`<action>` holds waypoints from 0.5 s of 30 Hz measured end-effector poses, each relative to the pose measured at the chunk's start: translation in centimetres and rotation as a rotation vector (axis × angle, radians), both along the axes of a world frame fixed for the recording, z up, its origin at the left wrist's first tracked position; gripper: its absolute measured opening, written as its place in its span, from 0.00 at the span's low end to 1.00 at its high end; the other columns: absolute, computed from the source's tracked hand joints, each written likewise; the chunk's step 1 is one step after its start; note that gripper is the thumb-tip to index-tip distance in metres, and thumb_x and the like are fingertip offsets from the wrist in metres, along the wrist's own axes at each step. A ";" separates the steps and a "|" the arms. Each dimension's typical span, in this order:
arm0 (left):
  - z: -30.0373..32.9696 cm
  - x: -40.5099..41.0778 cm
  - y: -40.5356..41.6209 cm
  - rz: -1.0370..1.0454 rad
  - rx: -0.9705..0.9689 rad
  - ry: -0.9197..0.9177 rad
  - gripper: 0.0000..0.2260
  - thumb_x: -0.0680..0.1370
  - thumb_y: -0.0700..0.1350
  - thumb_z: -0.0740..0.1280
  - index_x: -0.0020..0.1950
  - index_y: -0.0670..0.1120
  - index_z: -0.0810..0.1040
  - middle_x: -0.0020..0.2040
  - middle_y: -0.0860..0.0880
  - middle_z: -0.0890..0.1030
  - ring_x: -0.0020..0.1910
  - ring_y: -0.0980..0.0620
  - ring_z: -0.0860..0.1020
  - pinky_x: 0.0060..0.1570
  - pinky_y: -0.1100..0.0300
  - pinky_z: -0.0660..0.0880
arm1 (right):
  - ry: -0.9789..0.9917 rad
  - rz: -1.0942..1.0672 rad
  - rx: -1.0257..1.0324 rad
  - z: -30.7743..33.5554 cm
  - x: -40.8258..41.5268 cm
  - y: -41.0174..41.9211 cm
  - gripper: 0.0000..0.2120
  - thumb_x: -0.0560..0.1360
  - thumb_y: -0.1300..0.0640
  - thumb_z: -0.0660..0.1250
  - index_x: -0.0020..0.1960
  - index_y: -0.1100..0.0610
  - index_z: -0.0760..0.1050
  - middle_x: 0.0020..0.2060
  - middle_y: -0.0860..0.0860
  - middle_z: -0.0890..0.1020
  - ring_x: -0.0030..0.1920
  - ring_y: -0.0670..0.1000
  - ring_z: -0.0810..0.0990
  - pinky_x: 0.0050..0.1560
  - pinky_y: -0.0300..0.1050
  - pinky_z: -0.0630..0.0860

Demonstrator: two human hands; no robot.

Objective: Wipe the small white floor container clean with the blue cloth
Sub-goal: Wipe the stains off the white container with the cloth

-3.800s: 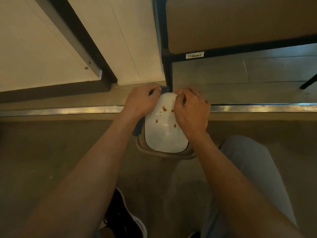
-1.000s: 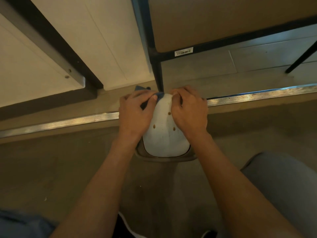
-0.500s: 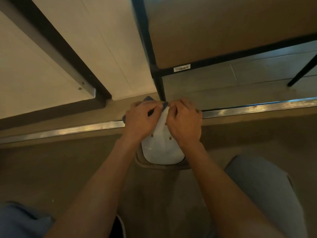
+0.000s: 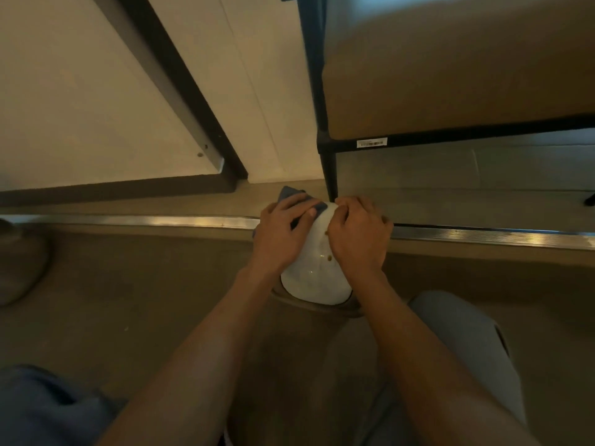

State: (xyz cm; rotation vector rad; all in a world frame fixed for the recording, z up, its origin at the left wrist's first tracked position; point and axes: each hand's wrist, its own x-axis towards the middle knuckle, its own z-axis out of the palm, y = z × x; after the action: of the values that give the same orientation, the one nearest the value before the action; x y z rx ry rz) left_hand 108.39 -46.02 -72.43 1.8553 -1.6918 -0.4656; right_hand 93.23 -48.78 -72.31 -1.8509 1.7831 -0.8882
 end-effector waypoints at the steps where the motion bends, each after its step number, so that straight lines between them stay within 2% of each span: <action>1: 0.0 0.0 0.3 0.006 -0.001 0.010 0.18 0.82 0.62 0.55 0.68 0.63 0.76 0.72 0.55 0.75 0.72 0.49 0.70 0.73 0.43 0.64 | 0.004 0.005 0.000 0.0 0.1 0.1 0.18 0.78 0.52 0.53 0.56 0.52 0.80 0.54 0.49 0.81 0.53 0.51 0.78 0.58 0.54 0.69; 5: 0.8 -0.6 0.4 0.067 0.089 0.040 0.18 0.81 0.65 0.55 0.68 0.67 0.75 0.76 0.55 0.70 0.75 0.46 0.66 0.74 0.41 0.61 | -0.023 0.006 -0.022 -0.2 0.0 0.1 0.18 0.78 0.53 0.54 0.55 0.52 0.81 0.53 0.49 0.82 0.52 0.51 0.78 0.56 0.53 0.68; 7: 0.8 -0.5 0.7 0.081 0.110 0.083 0.16 0.81 0.64 0.58 0.67 0.68 0.75 0.78 0.51 0.66 0.76 0.45 0.63 0.75 0.40 0.61 | -0.022 0.002 -0.011 -0.4 -0.1 0.0 0.18 0.78 0.53 0.54 0.55 0.53 0.81 0.52 0.50 0.81 0.51 0.51 0.78 0.56 0.53 0.69; 10: 1.8 -0.6 0.9 0.073 0.171 0.126 0.16 0.82 0.60 0.61 0.69 0.66 0.74 0.81 0.49 0.59 0.78 0.46 0.61 0.76 0.48 0.58 | -0.034 -0.008 -0.003 -0.2 0.0 0.1 0.19 0.77 0.52 0.53 0.55 0.52 0.81 0.53 0.49 0.81 0.50 0.51 0.78 0.57 0.55 0.71; 15: 2.6 0.2 0.4 0.050 0.266 0.142 0.24 0.79 0.67 0.60 0.75 0.66 0.66 0.78 0.51 0.63 0.75 0.44 0.65 0.73 0.43 0.64 | -0.035 0.018 -0.001 0.2 -0.3 0.2 0.20 0.78 0.50 0.51 0.56 0.51 0.80 0.53 0.49 0.81 0.53 0.50 0.77 0.60 0.56 0.71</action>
State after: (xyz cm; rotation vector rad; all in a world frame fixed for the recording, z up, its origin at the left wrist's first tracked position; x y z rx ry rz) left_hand 108.60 -45.60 -69.88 1.9920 -1.5456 -0.8157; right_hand 92.97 -48.56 -72.14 -1.8380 1.7432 -0.9088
